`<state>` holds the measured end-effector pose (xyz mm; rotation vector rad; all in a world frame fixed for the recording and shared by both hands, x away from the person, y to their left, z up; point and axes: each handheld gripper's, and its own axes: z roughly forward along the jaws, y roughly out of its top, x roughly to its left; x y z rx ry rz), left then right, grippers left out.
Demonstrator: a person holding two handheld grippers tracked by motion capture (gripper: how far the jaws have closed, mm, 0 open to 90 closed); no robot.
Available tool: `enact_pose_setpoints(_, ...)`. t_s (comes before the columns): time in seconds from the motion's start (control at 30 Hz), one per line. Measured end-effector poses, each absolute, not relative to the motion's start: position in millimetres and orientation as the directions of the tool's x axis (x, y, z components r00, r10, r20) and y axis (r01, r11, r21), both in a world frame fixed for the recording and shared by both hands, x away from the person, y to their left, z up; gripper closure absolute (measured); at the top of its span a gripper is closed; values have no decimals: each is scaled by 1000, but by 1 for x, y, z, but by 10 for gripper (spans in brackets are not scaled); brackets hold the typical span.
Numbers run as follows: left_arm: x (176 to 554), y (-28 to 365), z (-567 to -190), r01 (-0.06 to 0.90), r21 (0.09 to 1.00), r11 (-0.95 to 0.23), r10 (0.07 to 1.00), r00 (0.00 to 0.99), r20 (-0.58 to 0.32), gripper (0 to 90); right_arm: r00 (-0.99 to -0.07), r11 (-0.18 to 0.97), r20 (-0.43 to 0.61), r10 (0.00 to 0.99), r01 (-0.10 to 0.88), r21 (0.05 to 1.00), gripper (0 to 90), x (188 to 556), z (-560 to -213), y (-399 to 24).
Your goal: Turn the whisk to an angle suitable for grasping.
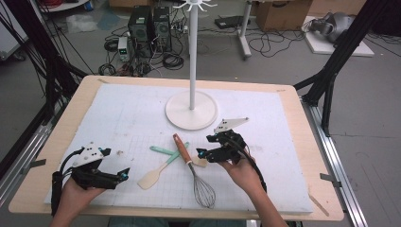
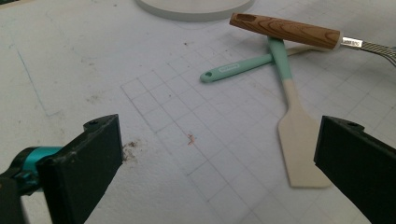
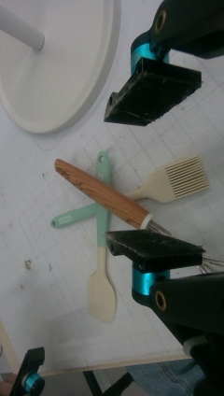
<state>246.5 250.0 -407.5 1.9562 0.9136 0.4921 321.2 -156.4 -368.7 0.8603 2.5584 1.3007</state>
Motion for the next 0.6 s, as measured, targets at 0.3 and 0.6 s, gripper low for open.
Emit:
enact_pose_setpoints(0.3,246,250,-407,403,854,-329,759,651,-15,18,-832,474,154,533,445,760,396,322,-371,-152)
enact_pose_setpoints(0.6,246,250,-407,402,855,-328,759,651,-15,18,-832,497,160,531,459,736,418,324,-374,-144)
